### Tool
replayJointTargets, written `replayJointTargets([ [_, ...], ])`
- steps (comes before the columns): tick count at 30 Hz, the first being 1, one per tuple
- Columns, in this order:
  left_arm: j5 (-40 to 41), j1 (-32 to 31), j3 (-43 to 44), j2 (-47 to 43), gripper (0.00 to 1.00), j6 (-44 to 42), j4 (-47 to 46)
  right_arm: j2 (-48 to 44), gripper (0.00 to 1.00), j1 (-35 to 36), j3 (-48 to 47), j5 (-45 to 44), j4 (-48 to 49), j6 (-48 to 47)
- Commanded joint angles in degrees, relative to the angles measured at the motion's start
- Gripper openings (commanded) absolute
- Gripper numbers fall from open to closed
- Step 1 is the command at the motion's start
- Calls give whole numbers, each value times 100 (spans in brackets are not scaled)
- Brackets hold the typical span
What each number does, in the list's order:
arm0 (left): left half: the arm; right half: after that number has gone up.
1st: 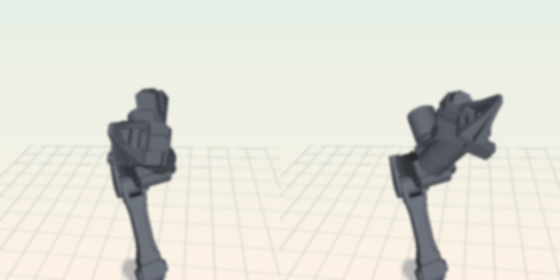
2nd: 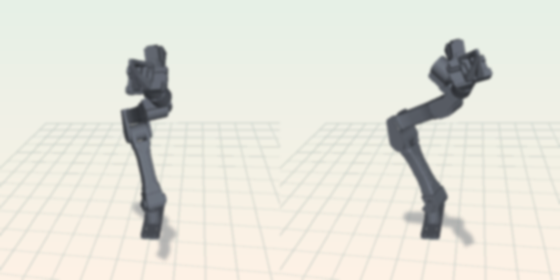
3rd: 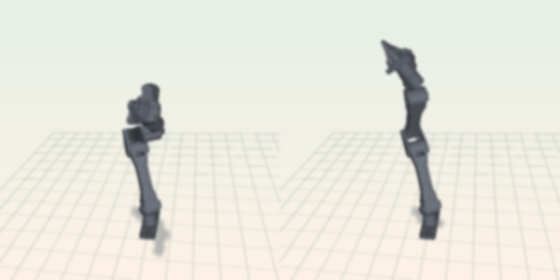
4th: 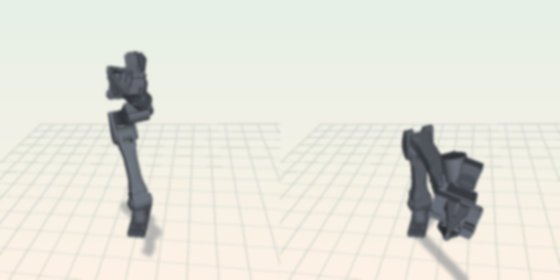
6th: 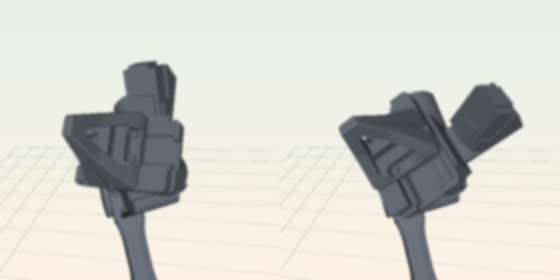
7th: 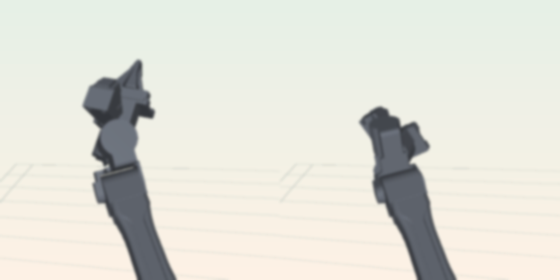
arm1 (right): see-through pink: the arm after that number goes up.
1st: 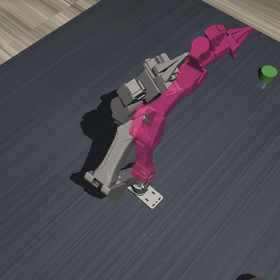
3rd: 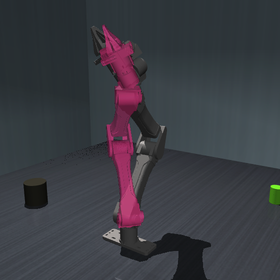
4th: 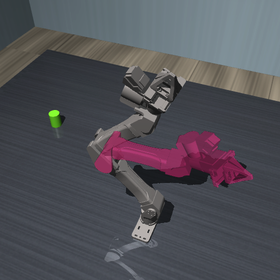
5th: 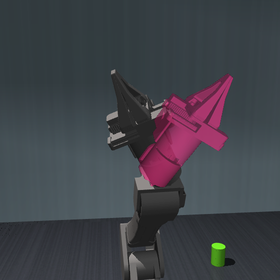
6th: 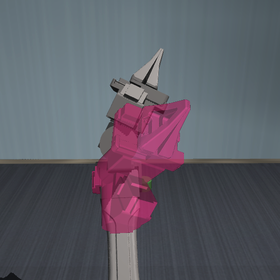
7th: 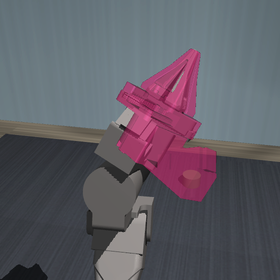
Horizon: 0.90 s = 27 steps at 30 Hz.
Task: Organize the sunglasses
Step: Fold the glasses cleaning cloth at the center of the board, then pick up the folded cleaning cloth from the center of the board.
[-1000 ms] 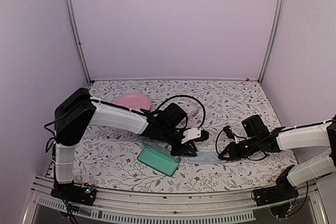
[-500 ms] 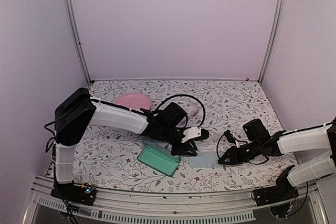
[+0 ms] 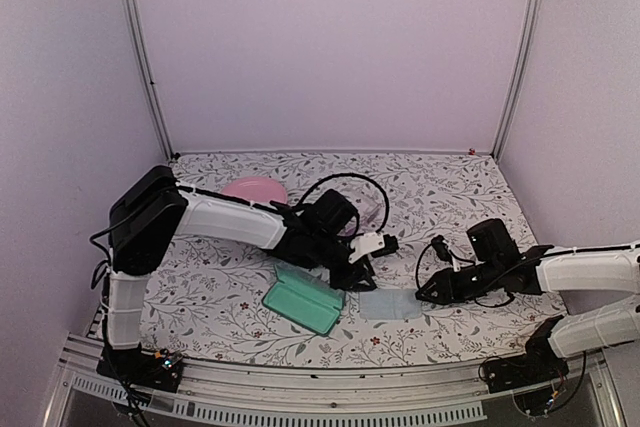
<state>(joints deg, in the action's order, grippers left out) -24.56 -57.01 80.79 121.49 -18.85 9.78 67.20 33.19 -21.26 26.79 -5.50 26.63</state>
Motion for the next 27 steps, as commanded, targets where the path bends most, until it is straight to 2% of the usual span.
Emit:
replayJointTargets([
  [1,198,178,263,256,41,267,551,314,34,-98,-413,-401,-164,14],
  [10,-306,384,836,611,55,52,1534,1110,39,-206,-858,-172,-163,-360],
  [17,-499,371,1069,890,52,-86,1831,1479,40,-236,-953,-91,-140,-555],
  [27,-723,285,1017,919,50,-266,1946,1278,40,-295,-906,-232,-230,-673],
])
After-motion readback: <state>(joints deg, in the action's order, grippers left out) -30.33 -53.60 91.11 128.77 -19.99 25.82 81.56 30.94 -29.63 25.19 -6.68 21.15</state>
